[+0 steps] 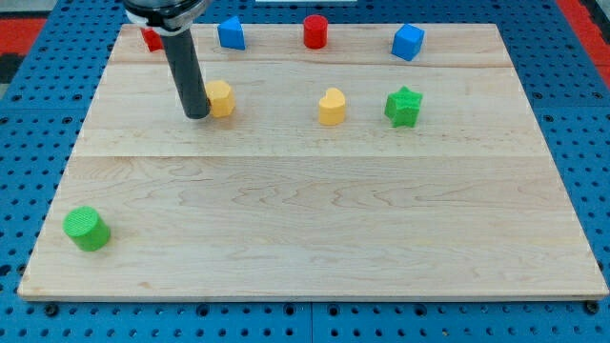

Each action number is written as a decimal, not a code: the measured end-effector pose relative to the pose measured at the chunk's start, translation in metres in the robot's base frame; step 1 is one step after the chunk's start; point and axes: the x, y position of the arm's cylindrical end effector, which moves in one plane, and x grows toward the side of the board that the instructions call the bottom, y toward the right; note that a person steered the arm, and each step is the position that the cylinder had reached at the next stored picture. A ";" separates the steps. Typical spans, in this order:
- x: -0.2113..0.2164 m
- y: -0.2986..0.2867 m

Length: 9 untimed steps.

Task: Move the yellow hexagon left to the yellow heart

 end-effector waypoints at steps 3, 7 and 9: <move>-0.032 -0.011; -0.054 0.036; -0.048 0.043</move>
